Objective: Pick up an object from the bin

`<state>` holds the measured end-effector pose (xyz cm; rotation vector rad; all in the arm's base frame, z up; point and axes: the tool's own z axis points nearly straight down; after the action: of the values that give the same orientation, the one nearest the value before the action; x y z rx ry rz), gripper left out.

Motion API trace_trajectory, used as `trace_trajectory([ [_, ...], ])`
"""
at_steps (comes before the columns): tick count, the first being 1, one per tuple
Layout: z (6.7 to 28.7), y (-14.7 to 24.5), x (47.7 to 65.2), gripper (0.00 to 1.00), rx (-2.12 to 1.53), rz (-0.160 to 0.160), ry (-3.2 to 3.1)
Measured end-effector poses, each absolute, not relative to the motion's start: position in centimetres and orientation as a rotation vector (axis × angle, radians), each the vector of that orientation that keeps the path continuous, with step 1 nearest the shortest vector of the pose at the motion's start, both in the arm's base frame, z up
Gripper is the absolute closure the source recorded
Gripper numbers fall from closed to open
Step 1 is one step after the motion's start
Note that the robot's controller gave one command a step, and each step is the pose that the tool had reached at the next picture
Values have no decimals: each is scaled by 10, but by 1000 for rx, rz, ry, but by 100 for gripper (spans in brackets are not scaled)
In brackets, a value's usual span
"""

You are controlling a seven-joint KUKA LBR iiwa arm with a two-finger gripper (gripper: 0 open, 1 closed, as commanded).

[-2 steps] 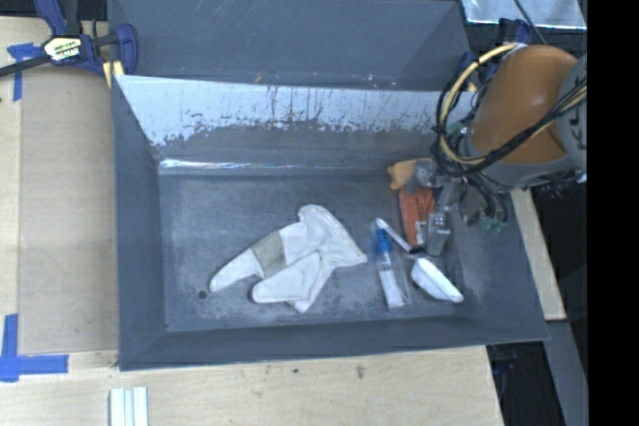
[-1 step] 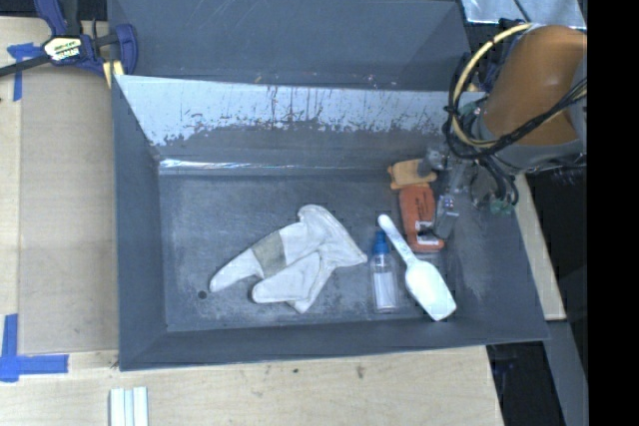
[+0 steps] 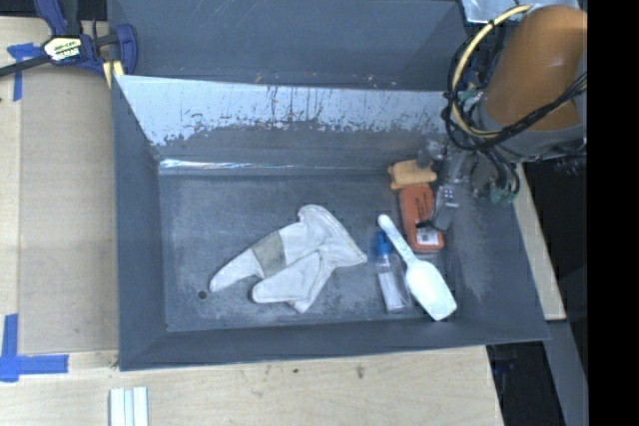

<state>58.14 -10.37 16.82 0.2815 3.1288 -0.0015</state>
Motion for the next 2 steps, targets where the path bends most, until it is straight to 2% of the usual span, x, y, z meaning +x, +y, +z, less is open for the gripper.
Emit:
trace_trajectory([
  [1, 220, -67, 576, 0, 111, -2, 3139],
  [2, 218, -53, 579, 0, 97, -1, 3123],
])
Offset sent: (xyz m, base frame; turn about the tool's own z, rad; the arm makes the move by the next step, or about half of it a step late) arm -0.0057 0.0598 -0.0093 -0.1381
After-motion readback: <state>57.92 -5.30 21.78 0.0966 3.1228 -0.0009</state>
